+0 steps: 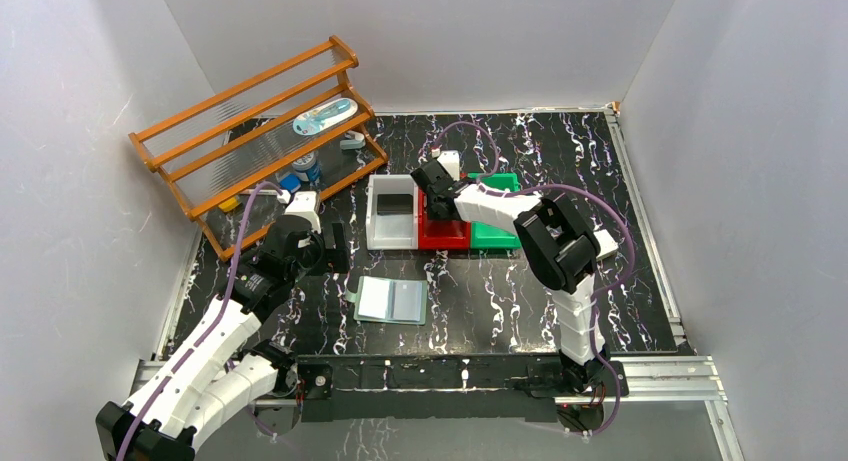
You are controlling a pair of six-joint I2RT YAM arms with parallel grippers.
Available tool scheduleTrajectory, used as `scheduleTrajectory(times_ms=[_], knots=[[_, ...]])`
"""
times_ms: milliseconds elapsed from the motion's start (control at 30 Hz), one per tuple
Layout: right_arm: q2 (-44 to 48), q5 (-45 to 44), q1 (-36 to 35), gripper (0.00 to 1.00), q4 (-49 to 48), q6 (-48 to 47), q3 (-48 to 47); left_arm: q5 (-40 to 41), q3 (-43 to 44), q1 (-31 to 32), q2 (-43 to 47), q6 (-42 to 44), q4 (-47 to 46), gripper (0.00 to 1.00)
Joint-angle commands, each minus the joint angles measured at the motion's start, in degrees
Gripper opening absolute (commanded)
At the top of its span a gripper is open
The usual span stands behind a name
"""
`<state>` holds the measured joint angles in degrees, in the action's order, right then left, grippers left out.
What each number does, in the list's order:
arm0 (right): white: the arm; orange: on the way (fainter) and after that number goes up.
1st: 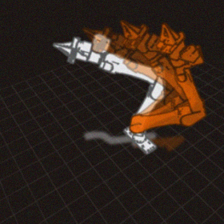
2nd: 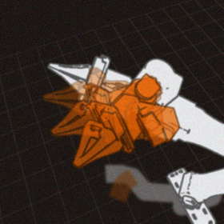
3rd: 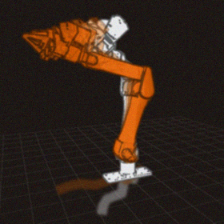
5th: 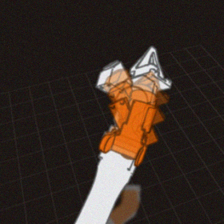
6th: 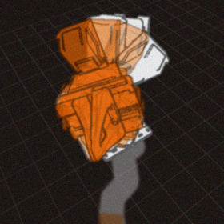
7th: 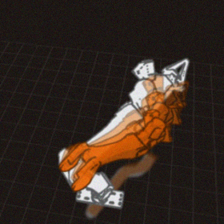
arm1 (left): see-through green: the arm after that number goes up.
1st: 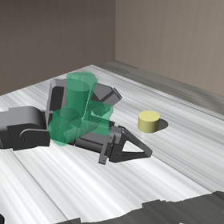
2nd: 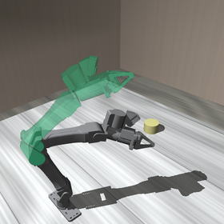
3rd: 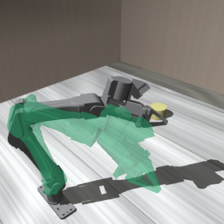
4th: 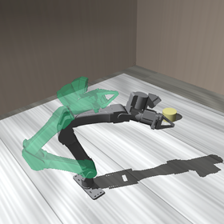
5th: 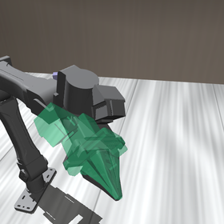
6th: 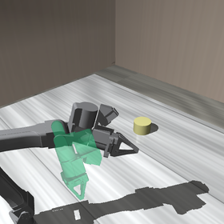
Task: Take the credit cards out of the card holder
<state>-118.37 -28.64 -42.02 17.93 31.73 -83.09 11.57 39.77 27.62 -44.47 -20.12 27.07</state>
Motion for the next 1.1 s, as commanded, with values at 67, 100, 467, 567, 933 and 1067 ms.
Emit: scheduleTrajectory(times_ms=[67,100,467,567,933,1067], knots=[[-0.04,-2.39,0.18,0.46,-1.82,1.44,-0.70,0.62,1.10,0.15,0.70,0.52,0.22,0.98],[0.56,-2.26,0.12,0.46,-1.68,1.57,-0.33,0.58,1.10,0.16,0.70,0.56,0.25,0.98],[14.64,10.87,0.18,0.53,-5.15,-2.59,7.07,0.74,1.22,0.16,-0.61,0.69,0.47,0.98],[20.12,14.92,0.16,0.57,-6.83,-2.10,10.58,0.44,1.34,0.16,-1.33,0.70,0.77,0.98],[38.00,28.36,-0.72,0.66,-16.09,10.04,30.73,-5.03,0.78,0.15,-2.66,0.07,0.67,0.96],[41.72,34.14,-4.56,0.66,-22.73,16.60,39.05,-13.03,-1.18,0.15,-3.72,-6.50,-0.61,0.91]])
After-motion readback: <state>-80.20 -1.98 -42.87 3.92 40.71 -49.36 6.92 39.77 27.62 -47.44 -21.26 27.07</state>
